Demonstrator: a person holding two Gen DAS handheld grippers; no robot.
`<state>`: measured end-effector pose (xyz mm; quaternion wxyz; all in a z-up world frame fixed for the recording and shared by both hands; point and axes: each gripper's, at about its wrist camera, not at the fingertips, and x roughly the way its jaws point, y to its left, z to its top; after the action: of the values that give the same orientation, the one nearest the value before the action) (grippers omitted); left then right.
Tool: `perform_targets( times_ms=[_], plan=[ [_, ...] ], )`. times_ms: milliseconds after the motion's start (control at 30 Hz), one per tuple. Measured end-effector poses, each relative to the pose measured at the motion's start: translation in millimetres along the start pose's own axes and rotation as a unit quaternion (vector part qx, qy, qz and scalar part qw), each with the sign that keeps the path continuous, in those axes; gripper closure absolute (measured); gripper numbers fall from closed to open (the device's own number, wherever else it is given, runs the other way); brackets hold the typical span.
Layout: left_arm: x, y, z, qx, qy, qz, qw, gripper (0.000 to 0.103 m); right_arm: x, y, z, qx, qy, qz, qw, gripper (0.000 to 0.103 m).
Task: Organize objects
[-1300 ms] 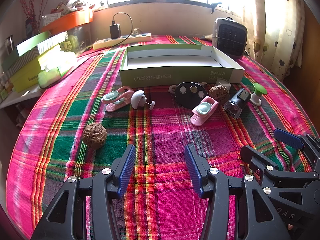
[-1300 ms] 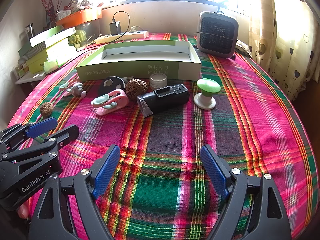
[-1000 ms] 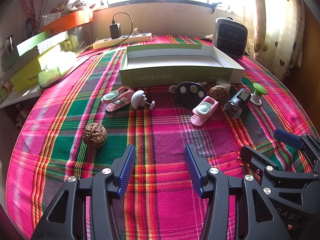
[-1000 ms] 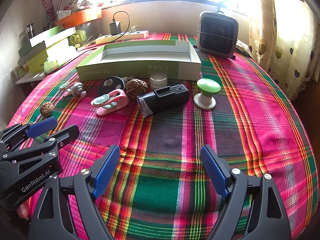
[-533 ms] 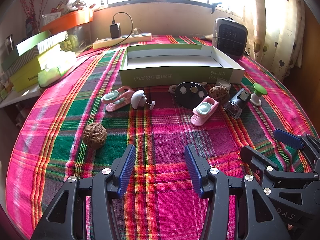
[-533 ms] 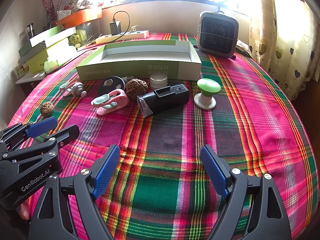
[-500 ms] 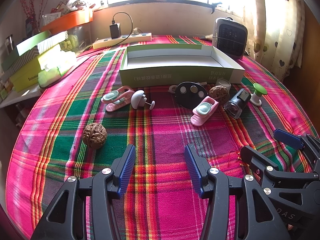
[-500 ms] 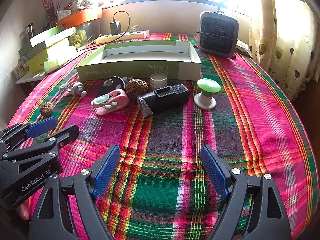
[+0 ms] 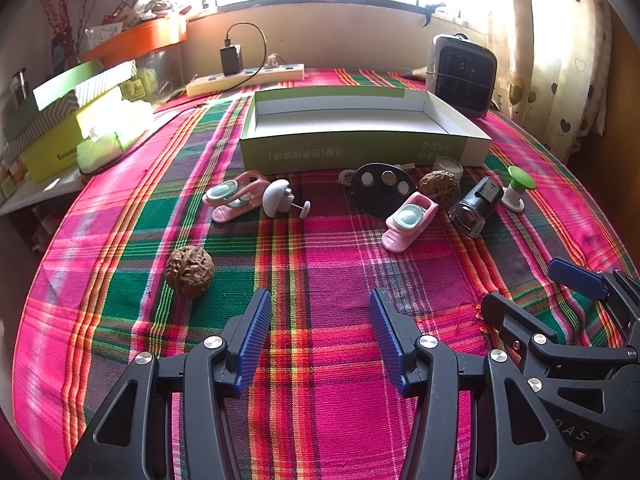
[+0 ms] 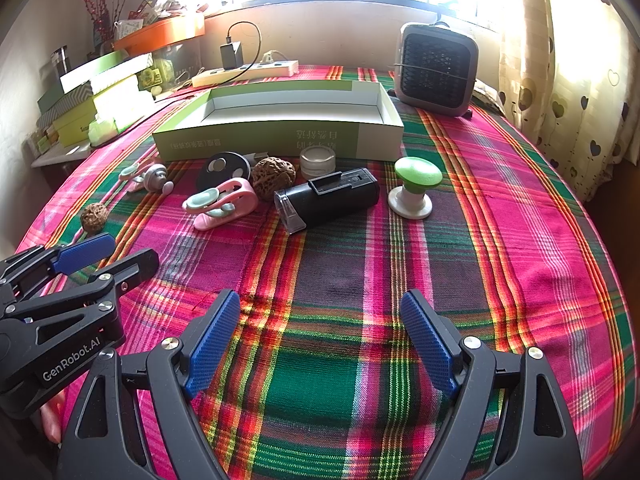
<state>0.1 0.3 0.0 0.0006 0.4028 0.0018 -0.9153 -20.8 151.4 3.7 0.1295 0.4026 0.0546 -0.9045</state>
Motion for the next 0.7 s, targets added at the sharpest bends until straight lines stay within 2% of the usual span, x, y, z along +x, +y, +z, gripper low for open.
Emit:
perform_targets(
  times_ms=[300, 400, 533, 700],
  plan=[
    [1, 10, -3, 0.026, 0.002, -0.030, 0.9992, 0.054, -1, -14, 2, -0.032, 0.008, 0.031, 0.999, 0.020],
    [-1, 12, -2, 0.032, 0.007, -0.037, 0.9988, 0.054, -1, -21, 1, -0.029, 0.010, 0.025, 0.999, 0.020],
    [-2, 25, 0, 0.016, 0.011, -0.049, 0.9986, 0.054, 3, -38, 7, -0.020, 0.017, 0.013, 1.000, 0.020],
    [-12, 48, 3, -0.007, -0.002, -0.043, 0.9991, 0.054, 8, -57, 15, -0.015, 0.024, -0.001, 1.000, 0.020]
  ],
)
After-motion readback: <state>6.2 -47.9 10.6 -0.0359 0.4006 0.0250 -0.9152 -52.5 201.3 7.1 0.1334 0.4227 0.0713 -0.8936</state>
